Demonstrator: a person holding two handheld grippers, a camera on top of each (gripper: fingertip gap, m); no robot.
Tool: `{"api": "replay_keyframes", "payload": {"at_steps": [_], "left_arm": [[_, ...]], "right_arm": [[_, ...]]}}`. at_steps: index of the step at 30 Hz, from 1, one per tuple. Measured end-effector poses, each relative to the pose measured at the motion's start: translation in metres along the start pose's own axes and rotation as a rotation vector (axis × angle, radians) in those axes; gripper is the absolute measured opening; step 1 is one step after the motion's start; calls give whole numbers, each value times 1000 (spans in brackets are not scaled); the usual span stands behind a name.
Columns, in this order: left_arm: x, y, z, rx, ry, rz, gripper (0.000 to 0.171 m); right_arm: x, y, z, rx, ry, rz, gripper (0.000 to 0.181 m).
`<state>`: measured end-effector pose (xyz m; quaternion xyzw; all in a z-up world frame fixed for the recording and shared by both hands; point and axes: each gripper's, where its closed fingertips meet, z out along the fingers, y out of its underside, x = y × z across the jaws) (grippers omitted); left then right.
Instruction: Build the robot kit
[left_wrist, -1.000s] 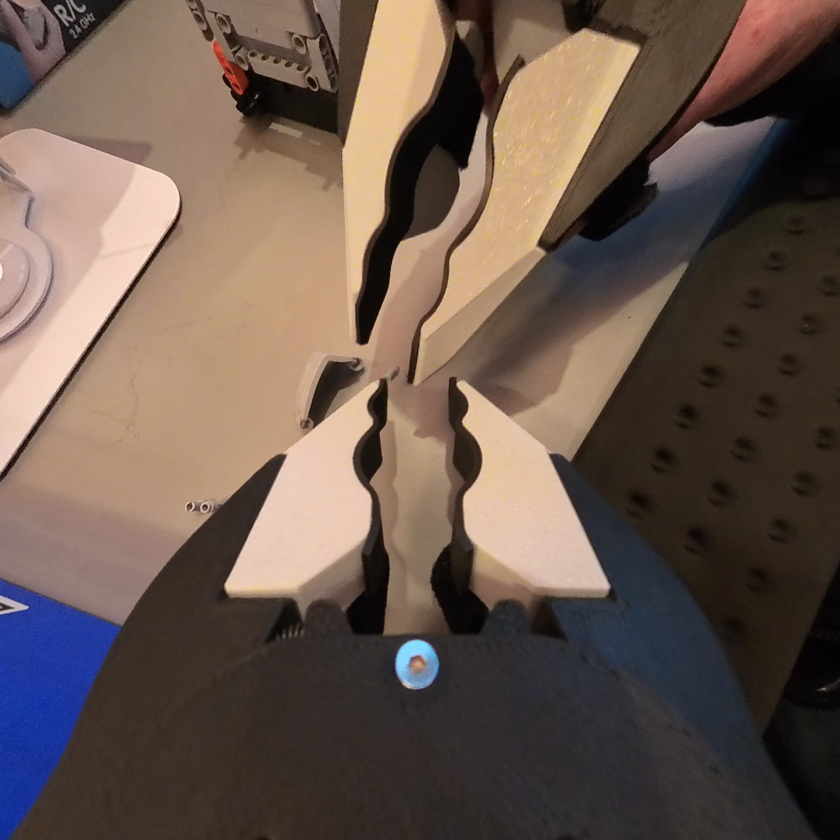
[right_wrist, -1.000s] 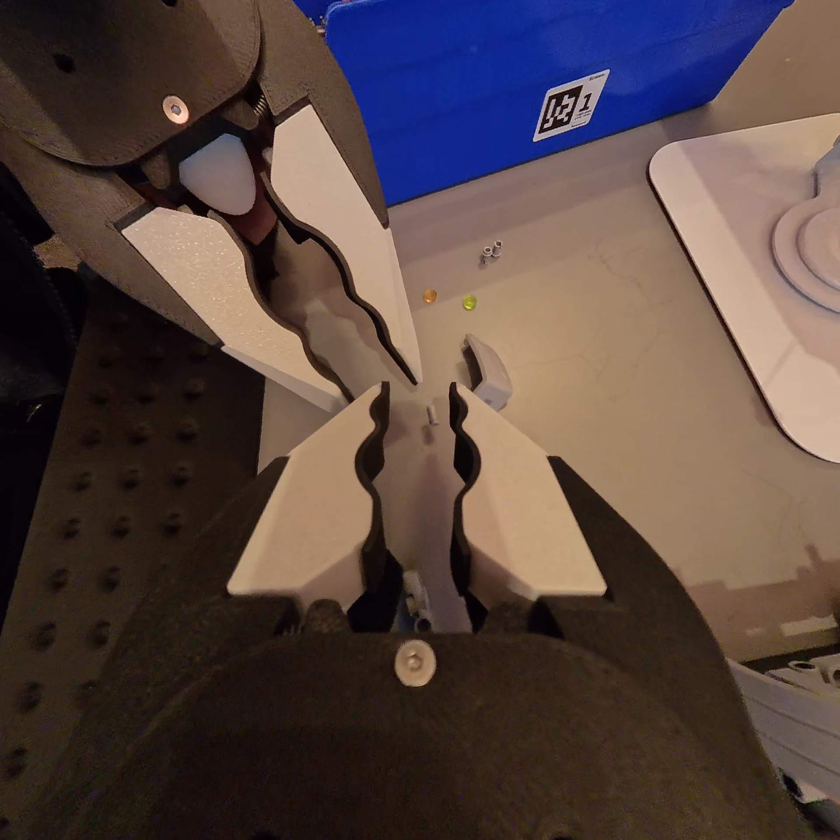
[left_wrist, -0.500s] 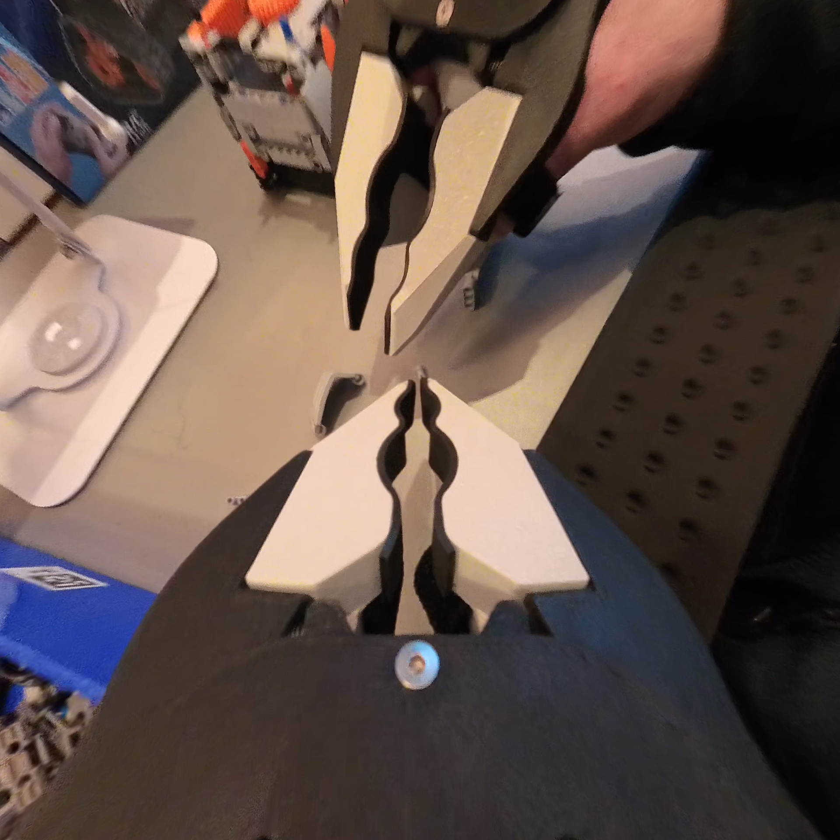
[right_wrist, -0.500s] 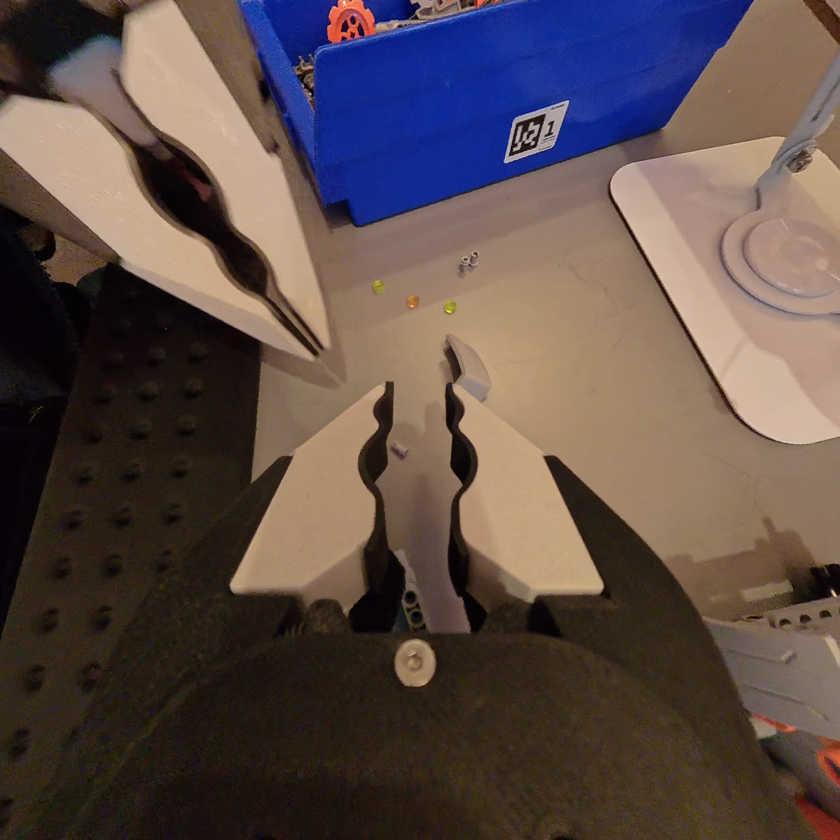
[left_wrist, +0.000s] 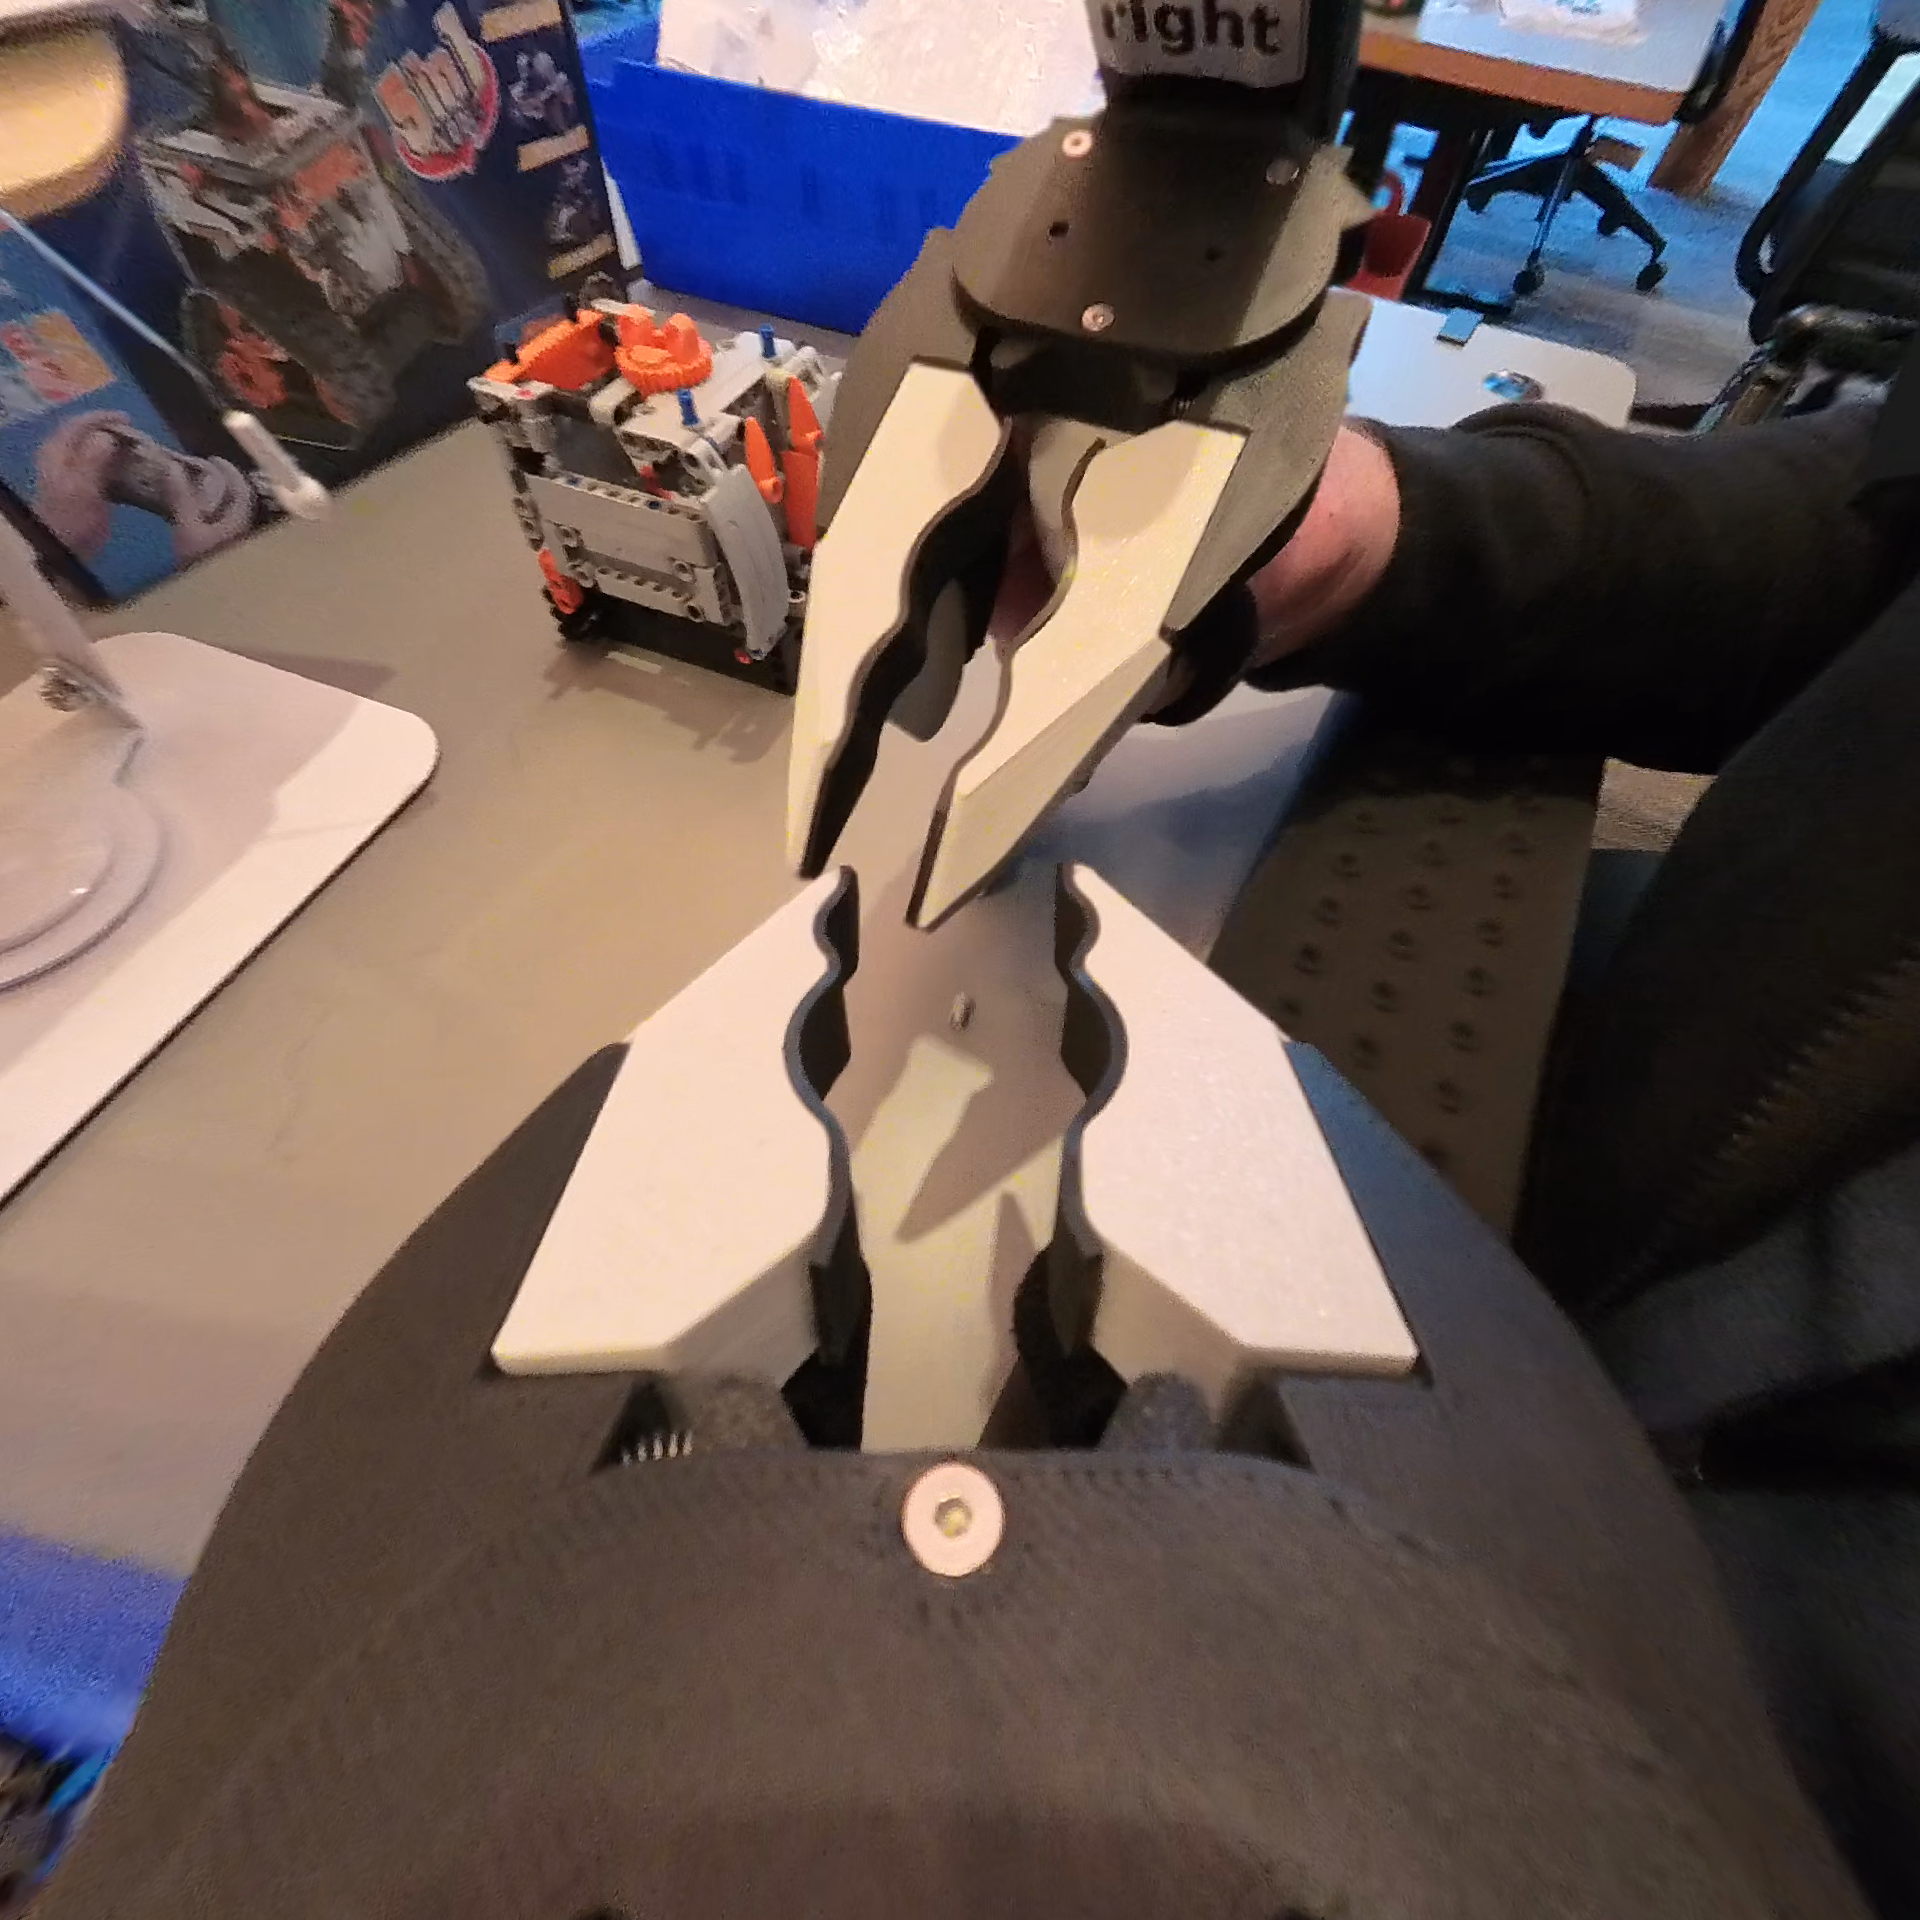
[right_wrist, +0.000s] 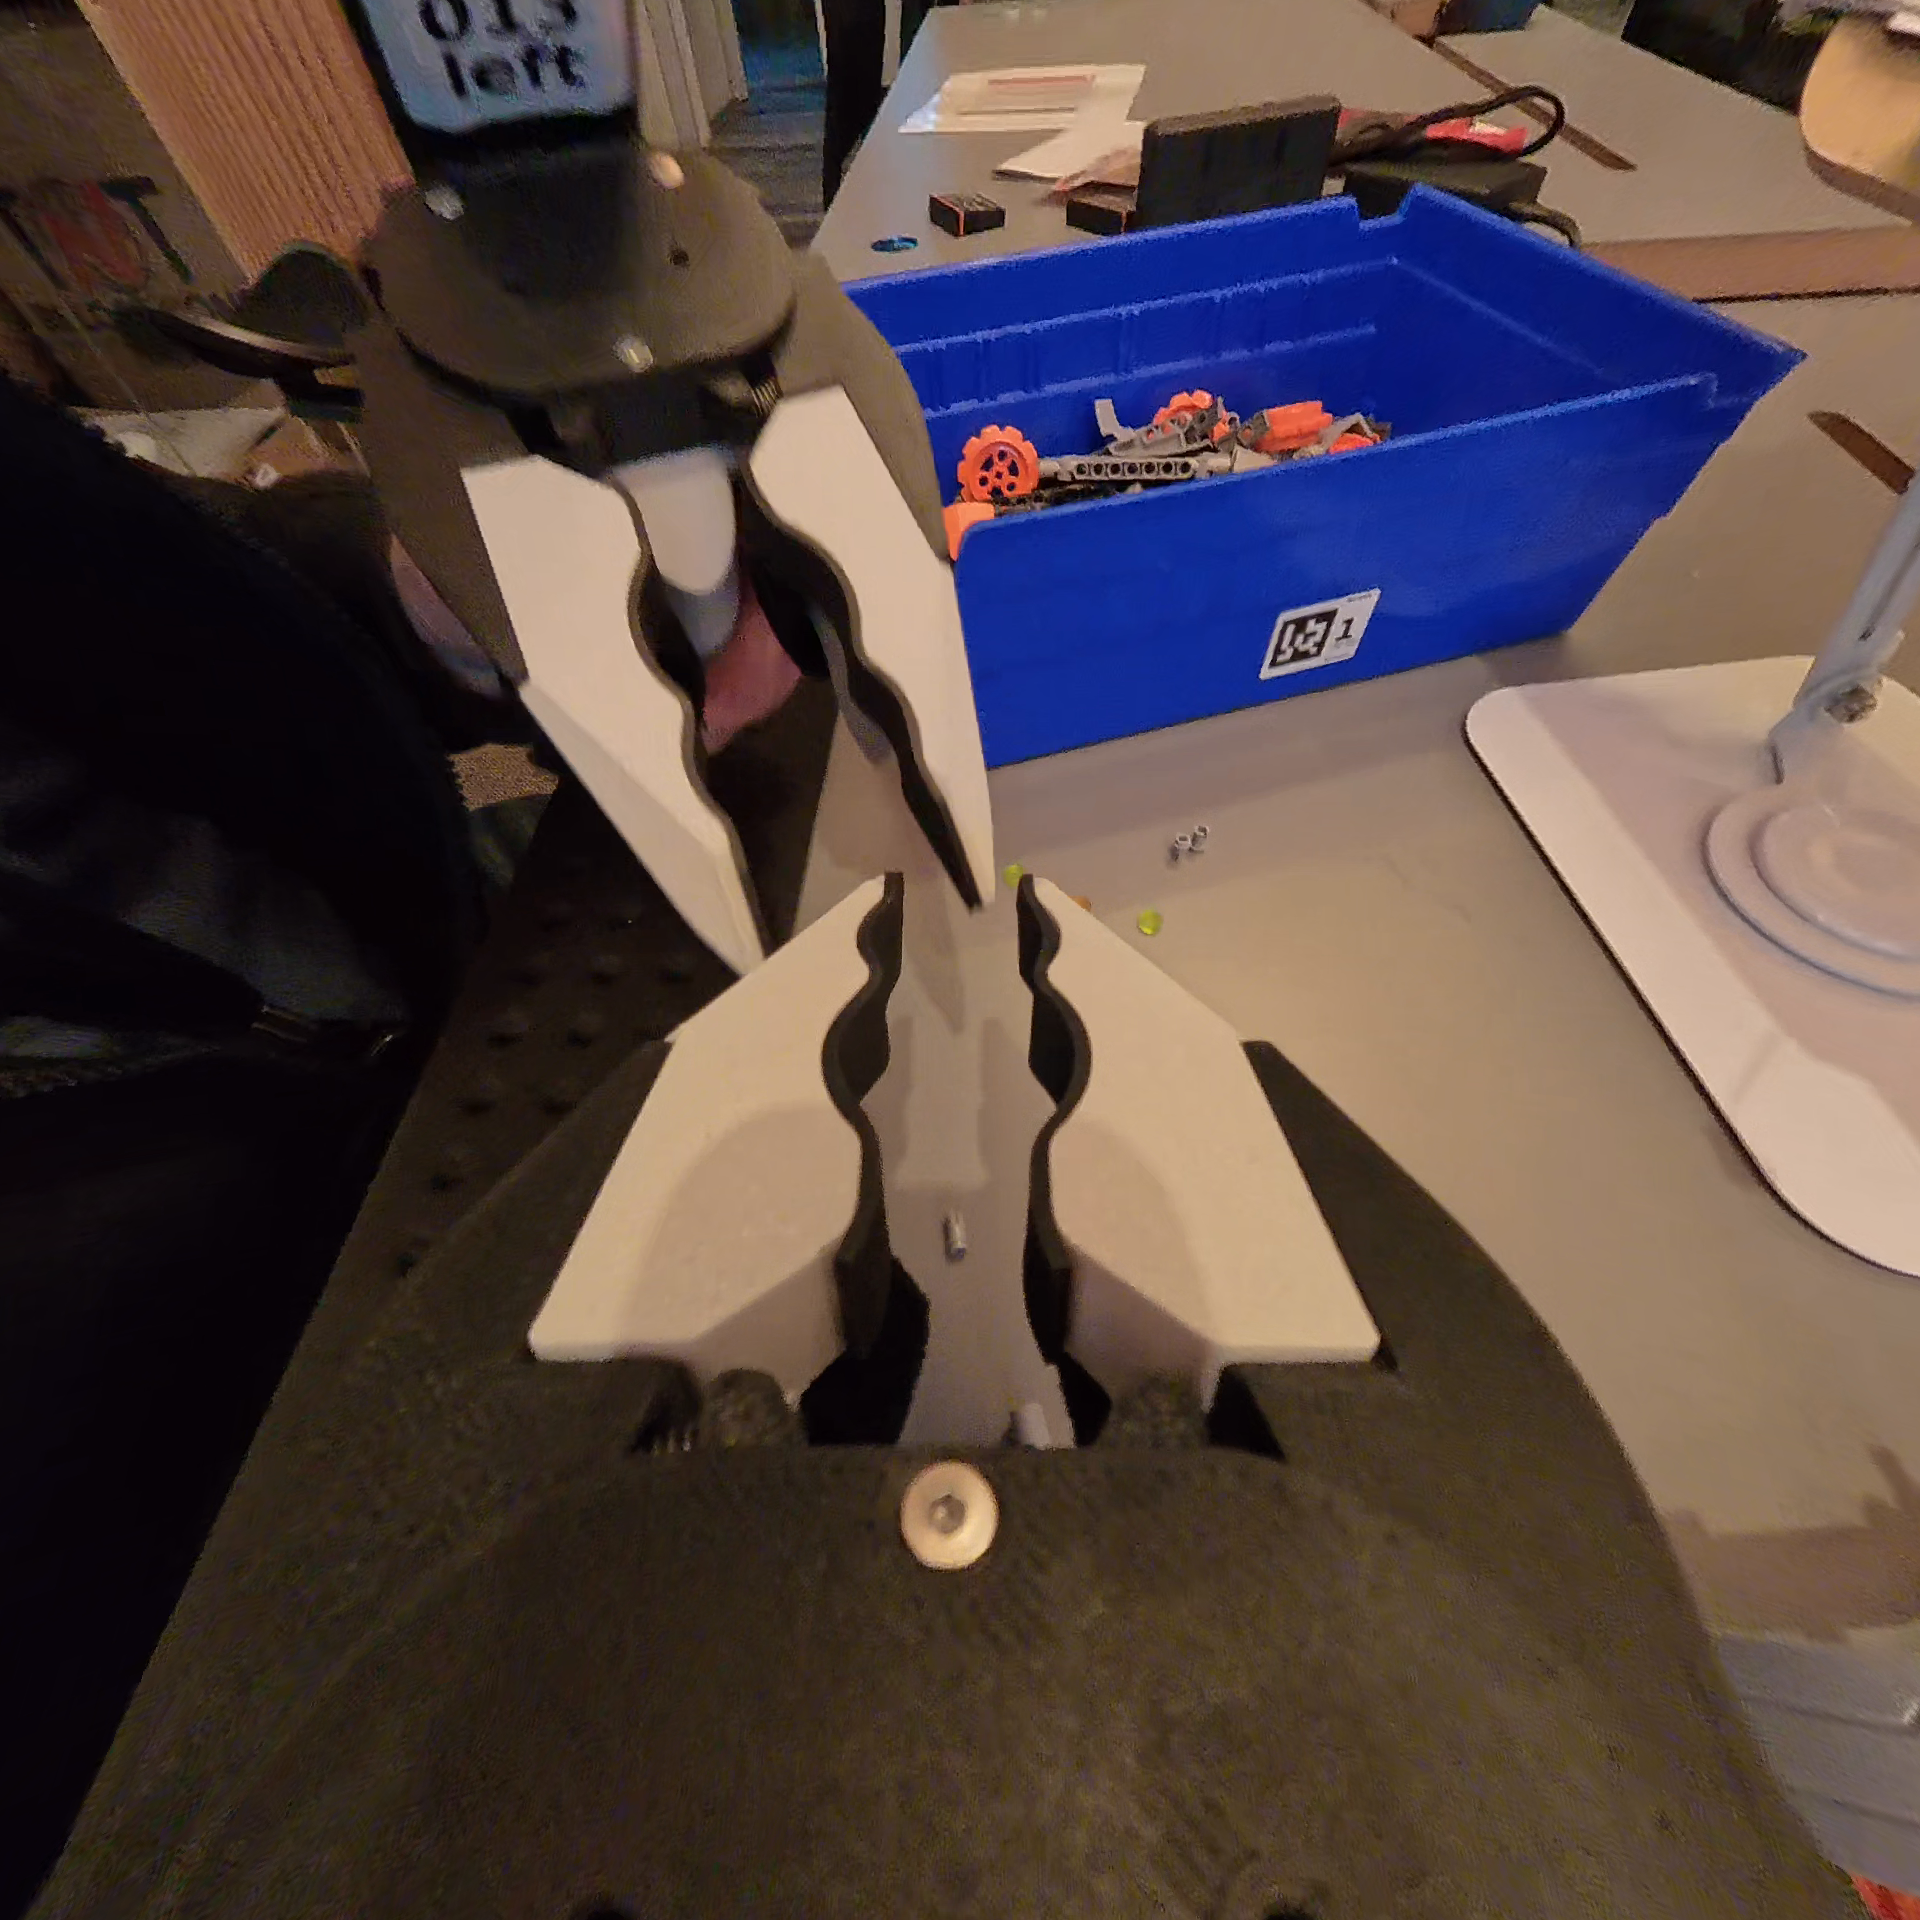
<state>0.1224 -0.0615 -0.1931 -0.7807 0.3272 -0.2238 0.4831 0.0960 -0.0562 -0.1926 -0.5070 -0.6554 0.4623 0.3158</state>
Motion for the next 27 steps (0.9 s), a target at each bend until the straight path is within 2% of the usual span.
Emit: {"api": "replay_keyframes", "payload": {"at_steps": [9, 15, 19, 25, 27], "left_arm": [[10, 3, 30, -7, 35, 35, 35], [12, 4, 34, -18, 57, 23, 41], [16, -3, 32, 66, 100, -17, 47], [23, 1, 35, 59, 164, -68, 59], [23, -1, 35, 70, 160, -76, 54]], "right_arm": [[-3, -4, -2, 8, 14, -29, 18], [0, 0, -2, -22, 36, -42, 18], [-1, -3, -3, -16, 53, -67, 17], [-1, 4, -2, -65, 57, -87, 17], [-2, 3, -2, -59, 53, -93, 17]]}}
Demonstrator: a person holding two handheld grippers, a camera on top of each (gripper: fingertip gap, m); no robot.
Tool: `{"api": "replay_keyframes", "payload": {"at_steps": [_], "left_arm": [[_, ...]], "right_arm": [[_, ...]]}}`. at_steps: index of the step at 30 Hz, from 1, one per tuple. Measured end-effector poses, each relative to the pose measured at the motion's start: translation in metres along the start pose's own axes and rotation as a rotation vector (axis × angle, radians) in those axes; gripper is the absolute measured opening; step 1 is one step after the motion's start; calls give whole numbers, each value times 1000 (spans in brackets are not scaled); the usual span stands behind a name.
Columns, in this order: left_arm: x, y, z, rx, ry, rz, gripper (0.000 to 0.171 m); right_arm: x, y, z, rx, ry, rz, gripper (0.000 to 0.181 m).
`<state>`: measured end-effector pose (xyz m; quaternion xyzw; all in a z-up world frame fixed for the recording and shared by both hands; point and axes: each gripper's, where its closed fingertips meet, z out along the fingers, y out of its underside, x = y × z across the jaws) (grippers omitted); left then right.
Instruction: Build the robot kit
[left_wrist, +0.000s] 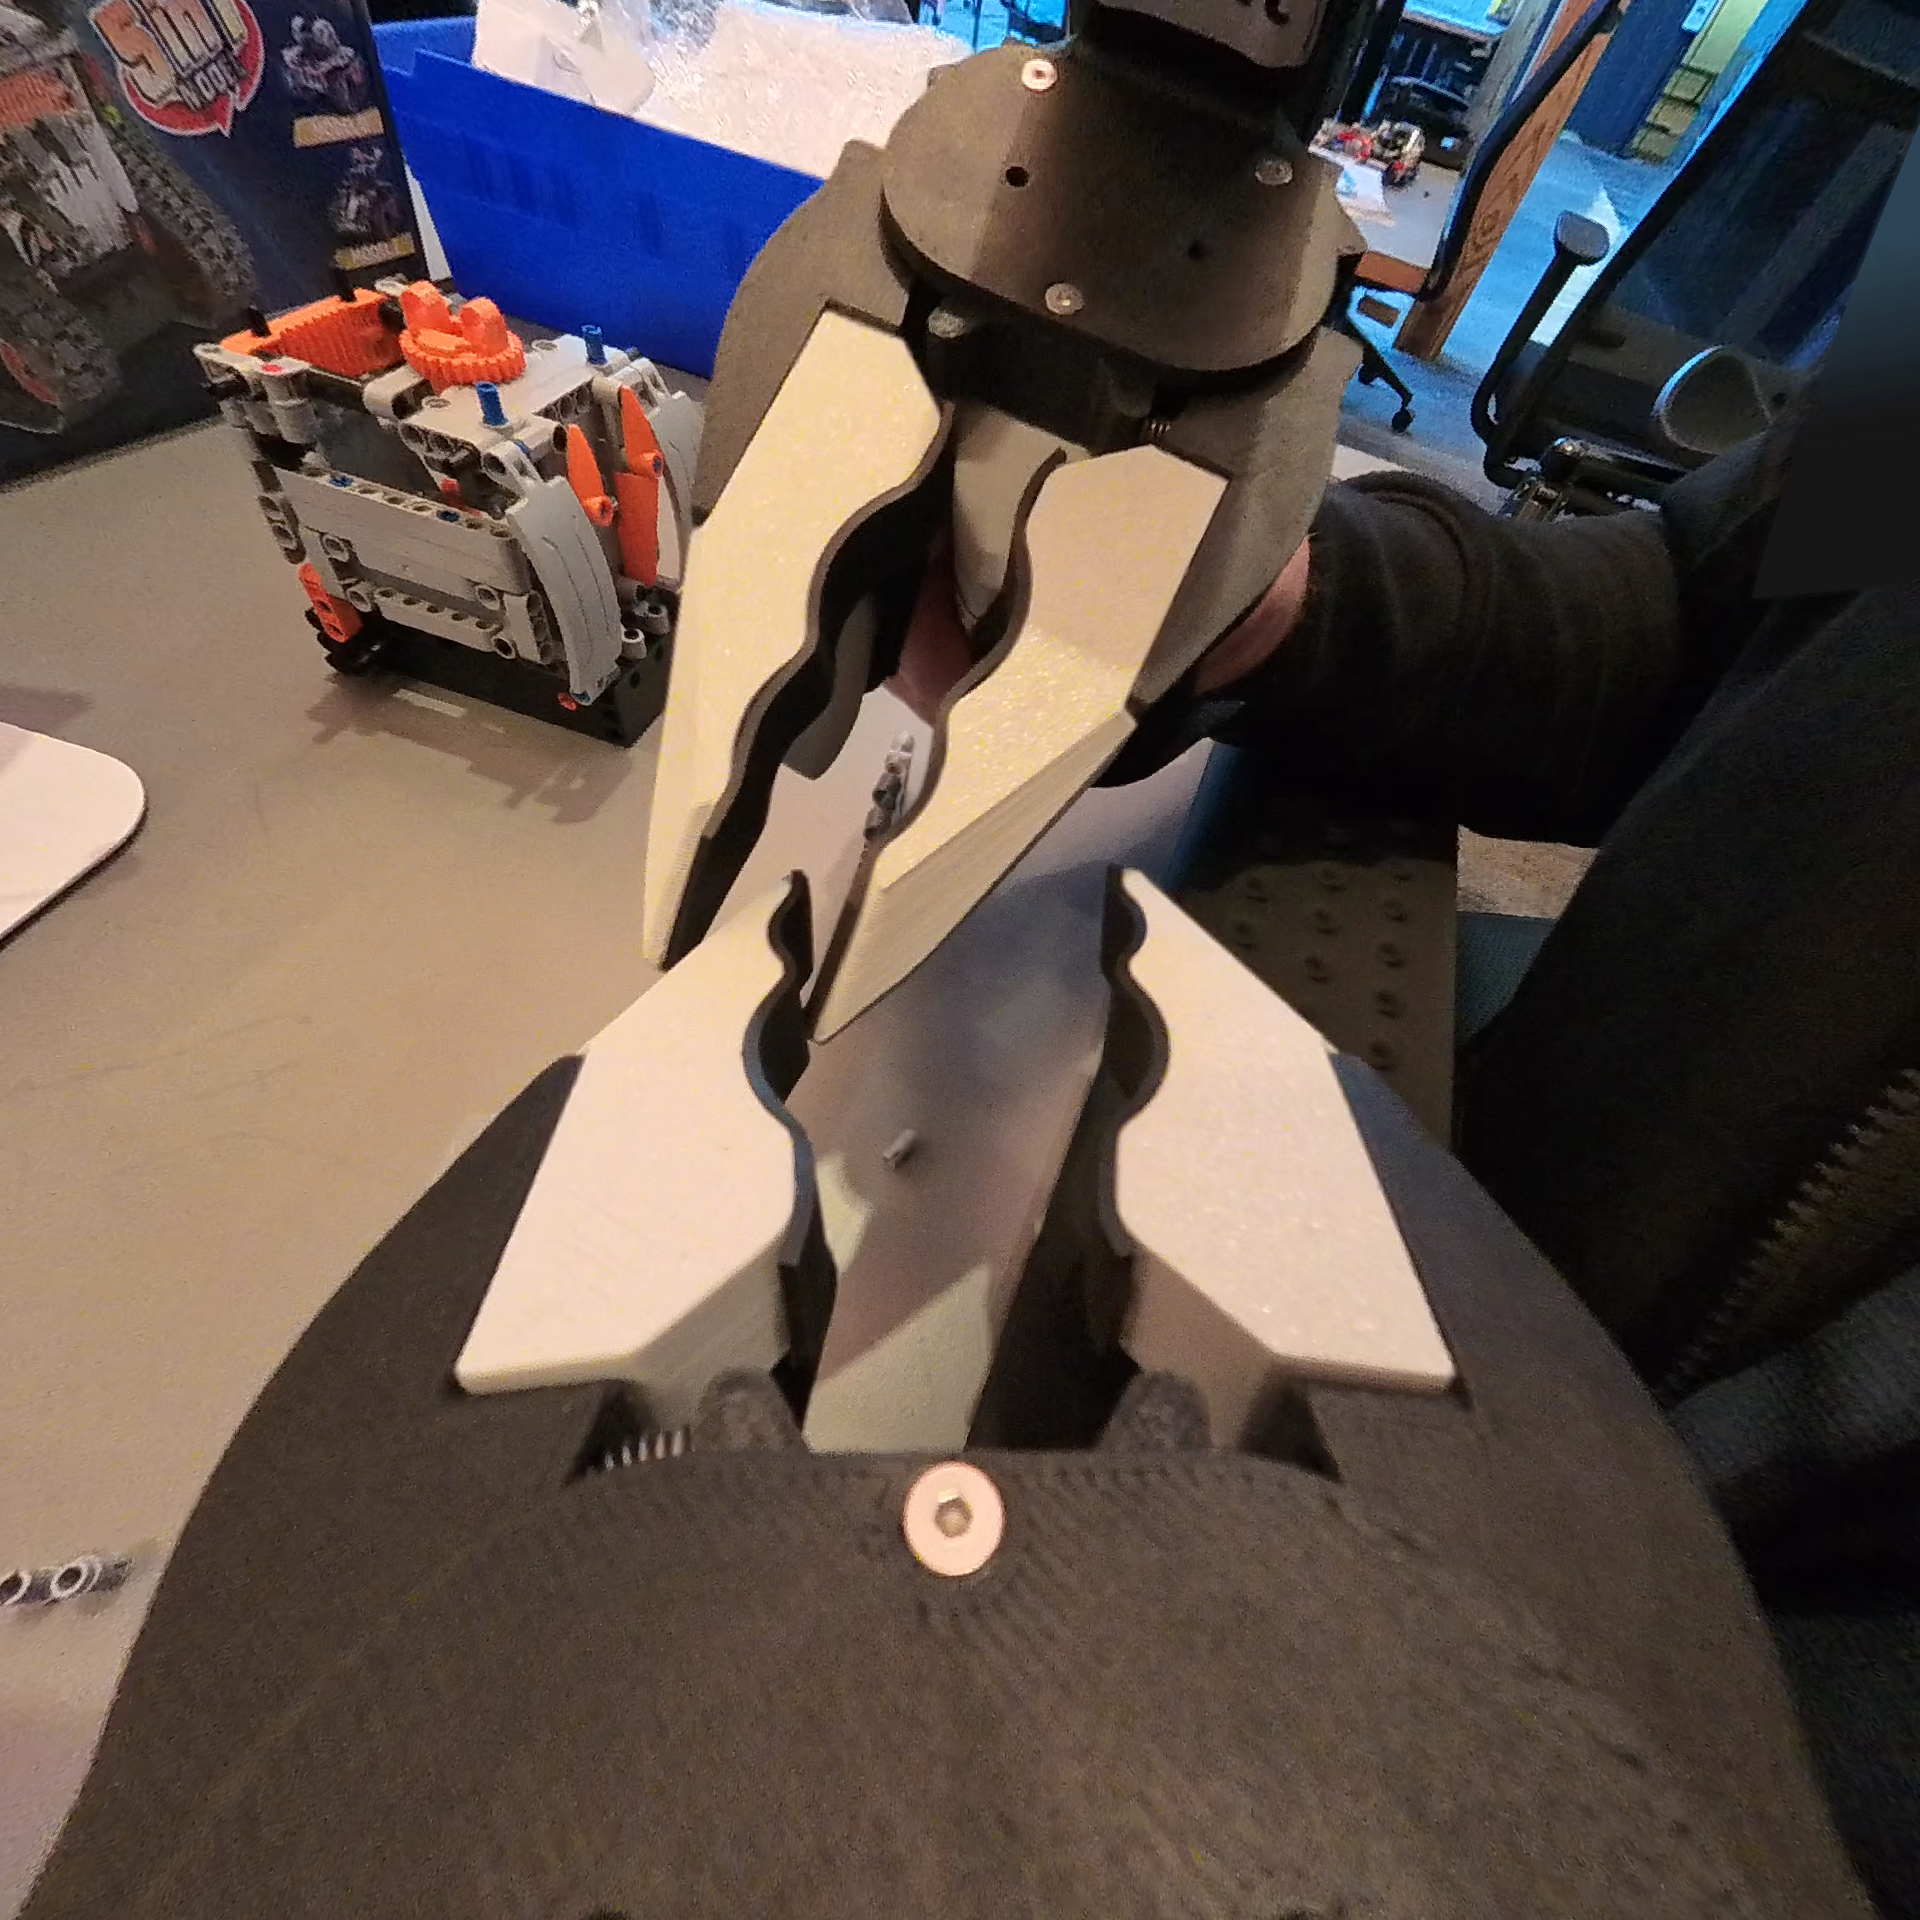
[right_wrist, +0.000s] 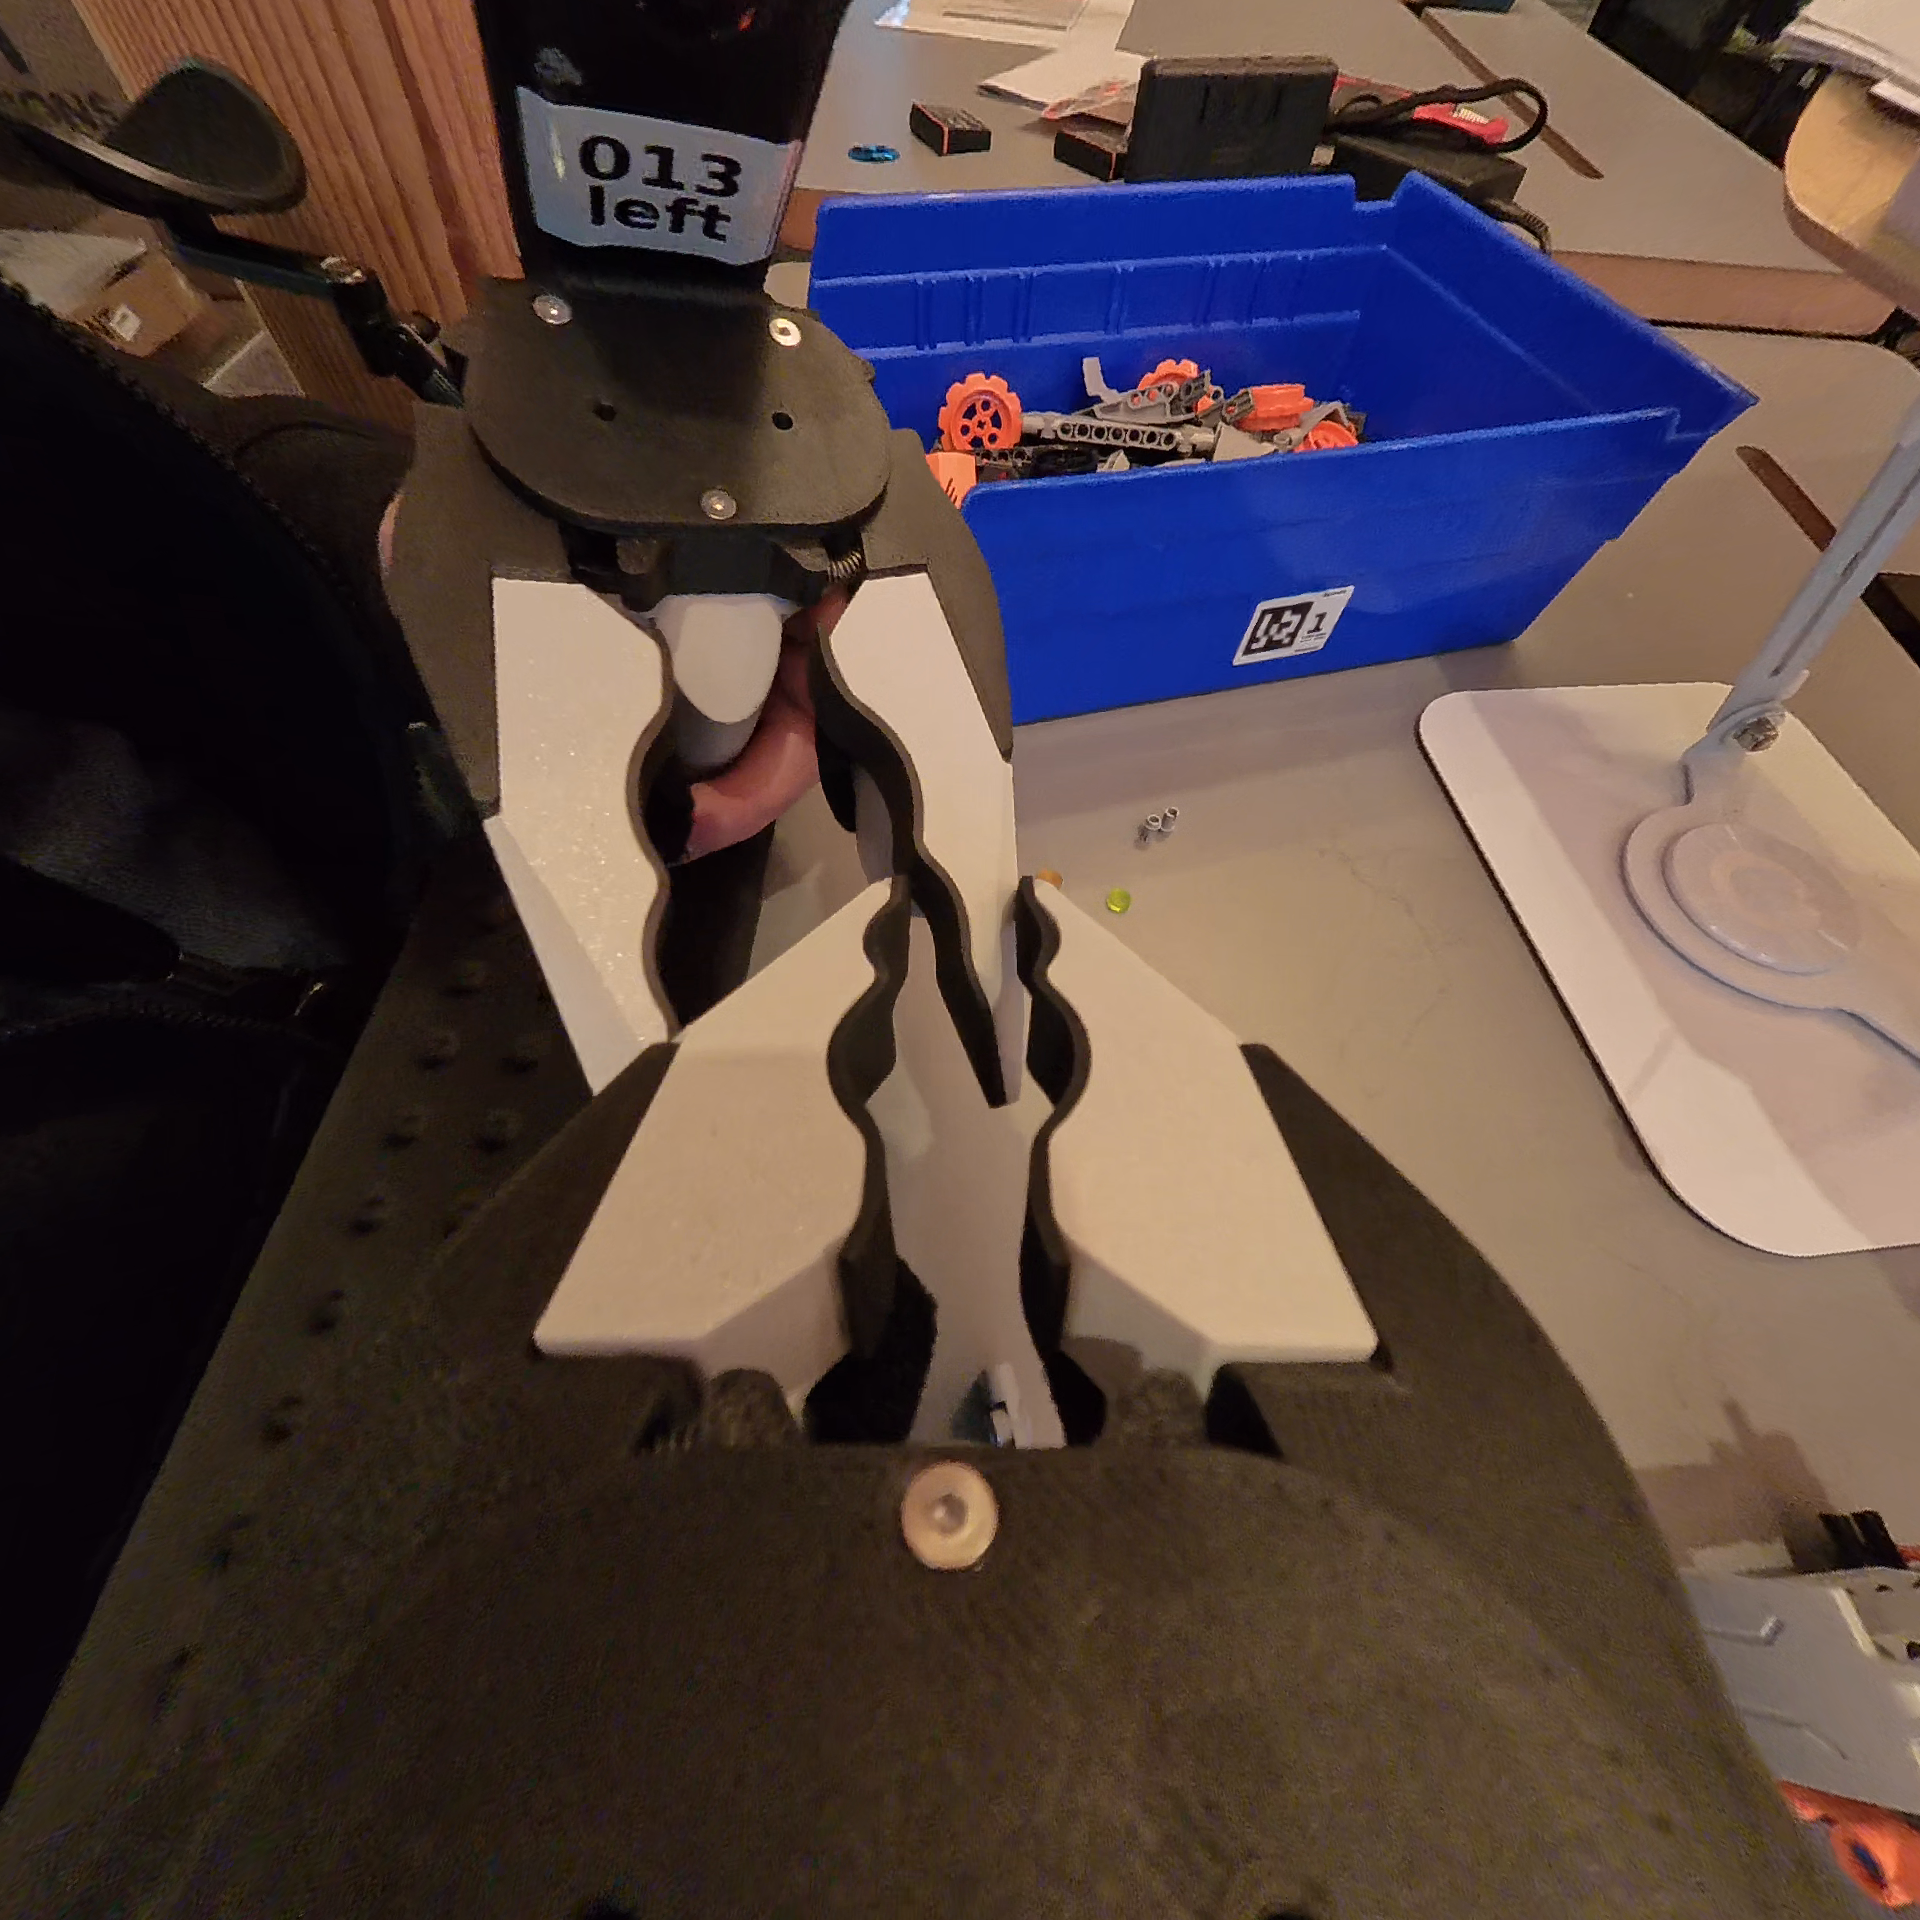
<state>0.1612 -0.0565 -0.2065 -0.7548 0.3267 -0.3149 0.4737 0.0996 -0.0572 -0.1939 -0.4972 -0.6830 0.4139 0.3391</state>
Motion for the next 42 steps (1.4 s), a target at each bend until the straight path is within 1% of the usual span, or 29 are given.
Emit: {"api": "replay_keyframes", "payload": {"at_steps": [2, 4, 5, 7, 9, 10, 11, 13, 15, 17, 19, 23, 25, 30, 35, 39, 42], "left_arm": [[4, -4, -1, 24, 40, -44, 56], [8, 0, 3, 0, 62, -69, 65], [7, 3, 4, -21, 56, -74, 62], [1, 4, 0, -14, 17, -68, 39], [1, 0, -3, 5, 22, -63, 38], [-1, -1, -6, 2, -2, -45, 35], [-5, -2, -10, 6, -32, -25, 28], [-12, -6, -21, 21, -70, -19, 26], [-16, -12, -35, 30, -111, 10, 20], [-23, -19, -51, 39, -161, 27, 21], [-29, -28, -70, 59, -199, 35, 26], [-45, -38, -108, 69, -319, 67, 23], [-51, -39, -125, 48, -372, 86, 22], [-87, -24, -177, -96, -624, 114, 22], [-100, -15, -209, -100, -699, 45, 22], [-111, -2, -221, -171, -750, 20, 21], [-120, 10, -229, -237, -778, -5, 21]], "right_arm": [[-1, -1, -1, 3, 3, -13, 18], [-2, 2, 1, -19, 4, -27, 20], [-3, 4, 3, -30, 1, -41, 20], [-7, 1, 4, -13, -9, -51, 21], [-7, -4, 3, 16, -19, -37, 21], [-7, -6, 1, 33, -17, -33, 19], [-4, -8, -2, 52, -8, -28, 18], [1, -10, -8, 76, 0, -4, 20], [9, -8, -14, 82, 21, 16, 21], [16, -6, -18, 82, 44, 35, 19], [19, -5, -20, 85, 50, 49, 19], [21, 2, -17, 60, 47, 59, 20], [22, 5, -17, 54, 48, 64, 19], [35, 10, -21, 44, 93, 94, 18], [57, 6, -40, 97, 182, 144, 18], [70, 9, -49, 113, 223, 187, 17], [71, 11, -50, 111, 223, 191, 17]]}}
